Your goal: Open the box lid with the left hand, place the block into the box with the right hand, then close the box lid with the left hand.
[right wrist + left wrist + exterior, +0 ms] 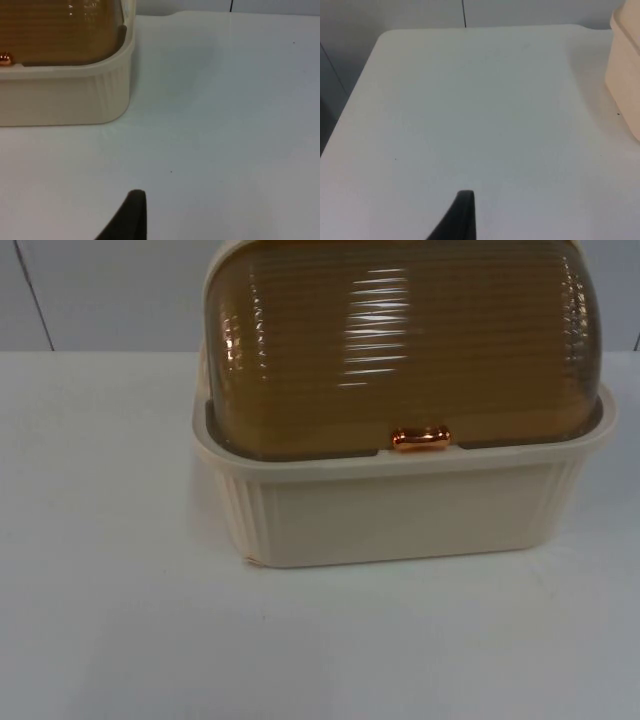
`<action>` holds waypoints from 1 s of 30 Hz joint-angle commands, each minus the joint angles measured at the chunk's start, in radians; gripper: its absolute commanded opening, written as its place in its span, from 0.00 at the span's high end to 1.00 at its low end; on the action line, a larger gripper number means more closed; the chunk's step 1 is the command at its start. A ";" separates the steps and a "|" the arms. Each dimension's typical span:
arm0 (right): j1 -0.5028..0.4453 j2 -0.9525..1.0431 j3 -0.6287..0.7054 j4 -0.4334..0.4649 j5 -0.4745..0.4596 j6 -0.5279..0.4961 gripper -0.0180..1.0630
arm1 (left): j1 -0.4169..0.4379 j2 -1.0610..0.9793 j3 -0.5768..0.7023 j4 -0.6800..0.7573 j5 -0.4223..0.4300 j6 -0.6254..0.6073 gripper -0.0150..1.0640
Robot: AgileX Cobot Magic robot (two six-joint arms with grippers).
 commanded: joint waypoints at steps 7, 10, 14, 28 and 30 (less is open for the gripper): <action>-0.002 -0.002 0.004 -0.007 -0.014 0.012 0.01 | 0.002 -0.002 0.005 0.039 -0.006 -0.085 0.01; -0.002 -0.002 0.004 -0.007 -0.014 0.012 0.01 | 0.002 -0.002 0.005 0.039 -0.006 -0.083 0.01; -0.002 -0.002 0.004 -0.007 -0.014 0.012 0.01 | 0.002 -0.002 0.005 0.025 -0.006 -0.059 0.01; -0.002 -0.002 0.004 -0.007 -0.014 0.013 0.01 | 0.002 -0.002 0.005 0.000 -0.006 -0.021 0.01; -0.002 -0.002 0.004 -0.007 -0.014 0.013 0.01 | 0.002 -0.002 0.005 0.000 -0.006 -0.021 0.01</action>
